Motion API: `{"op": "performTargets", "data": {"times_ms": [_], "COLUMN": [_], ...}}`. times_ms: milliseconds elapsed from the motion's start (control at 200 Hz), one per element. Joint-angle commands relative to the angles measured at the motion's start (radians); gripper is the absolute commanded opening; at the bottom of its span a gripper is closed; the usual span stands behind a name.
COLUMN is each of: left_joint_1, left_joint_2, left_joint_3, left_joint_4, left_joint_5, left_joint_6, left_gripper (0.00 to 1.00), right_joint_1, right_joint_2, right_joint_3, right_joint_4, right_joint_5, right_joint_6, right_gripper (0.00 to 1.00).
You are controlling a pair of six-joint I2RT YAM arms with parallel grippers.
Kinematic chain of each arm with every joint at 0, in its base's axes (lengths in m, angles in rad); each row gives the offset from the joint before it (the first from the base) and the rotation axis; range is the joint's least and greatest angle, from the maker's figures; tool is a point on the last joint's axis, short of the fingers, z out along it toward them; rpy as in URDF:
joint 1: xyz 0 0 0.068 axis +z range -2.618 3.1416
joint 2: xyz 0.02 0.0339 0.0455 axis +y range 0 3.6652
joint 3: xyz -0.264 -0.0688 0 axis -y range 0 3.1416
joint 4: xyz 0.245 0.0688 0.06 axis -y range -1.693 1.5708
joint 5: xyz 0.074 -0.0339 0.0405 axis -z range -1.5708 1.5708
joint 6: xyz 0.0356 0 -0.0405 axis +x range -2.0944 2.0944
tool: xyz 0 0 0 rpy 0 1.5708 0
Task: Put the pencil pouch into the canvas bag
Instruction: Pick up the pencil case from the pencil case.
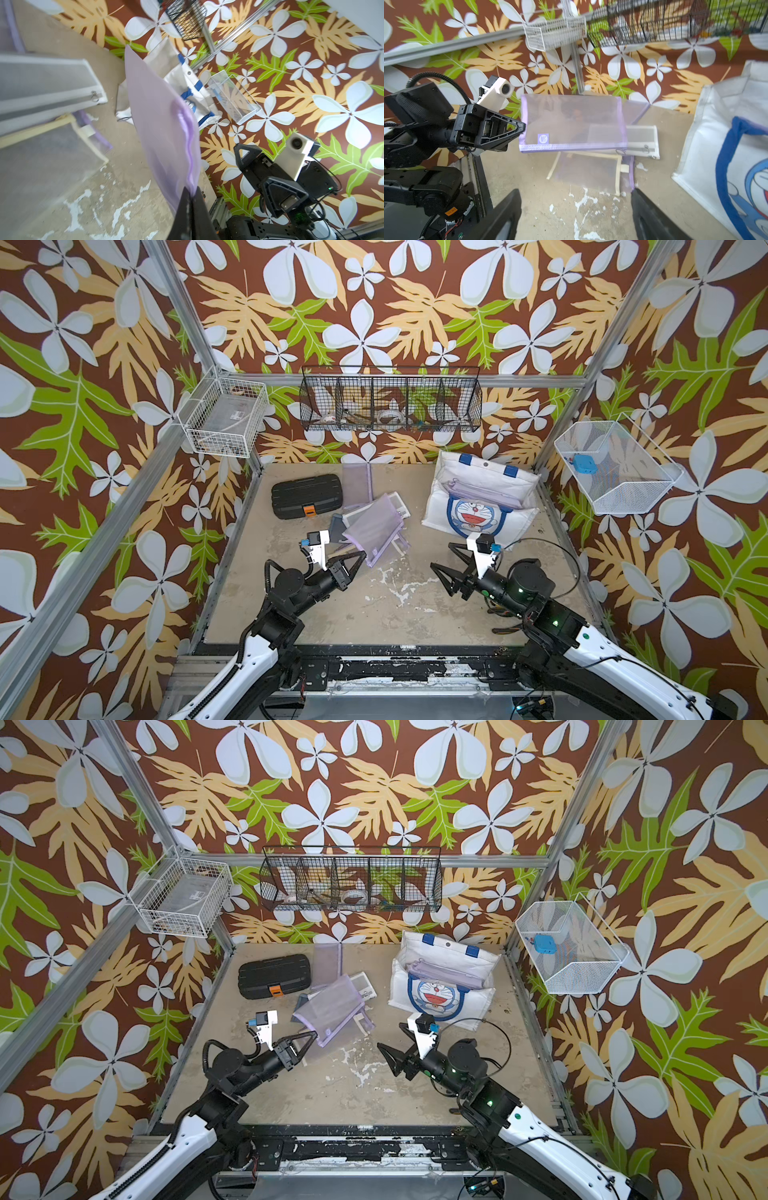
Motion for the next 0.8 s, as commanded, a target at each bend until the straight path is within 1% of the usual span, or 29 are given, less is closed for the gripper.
{"op": "performTargets", "data": {"times_ms": [0,50,120,255,415,566,696,796], "left_joint_1": [0.0,0.0,0.0,0.0,0.0,0.0,0.0,0.0], "left_joint_2": [0.02,0.05,0.086,0.1,0.108,0.123,0.118,0.119], "left_joint_3": [0.085,0.143,0.218,0.281,0.325,0.328,0.333,0.333], "left_joint_4": [-0.088,-0.15,-0.231,-0.231,-0.236,-0.222,-0.207,-0.185], "left_joint_5": [0.019,0.025,0.036,0.078,0.104,0.123,0.125,0.137], "left_joint_6": [0.043,0.035,-0.008,-0.104,-0.136,-0.174,-0.199,-0.224], "left_gripper": [0.0,0.0,0.0,0.0,0.0,0.0,0.0,0.0], "right_joint_1": [0.002,0.001,0.007,0.047,0.142,0.184,0.193,0.209], "right_joint_2": [-0.042,-0.054,-0.051,0.016,0.131,0.261,0.327,0.389], "right_joint_3": [-0.05,-0.076,-0.092,-0.093,-0.087,-0.062,-0.059,-0.035], "right_joint_4": [0.124,0.161,0.189,0.246,0.366,0.477,0.583,0.628], "right_joint_5": [-0.03,-0.017,0.023,0.164,0.345,0.412,0.409,0.414], "right_joint_6": [-0.117,-0.191,-0.284,-0.451,-0.617,-0.704,-0.705,-0.716], "right_gripper": [0.8,0.76,0.73,0.71,0.71,0.71,0.71,0.71]}}
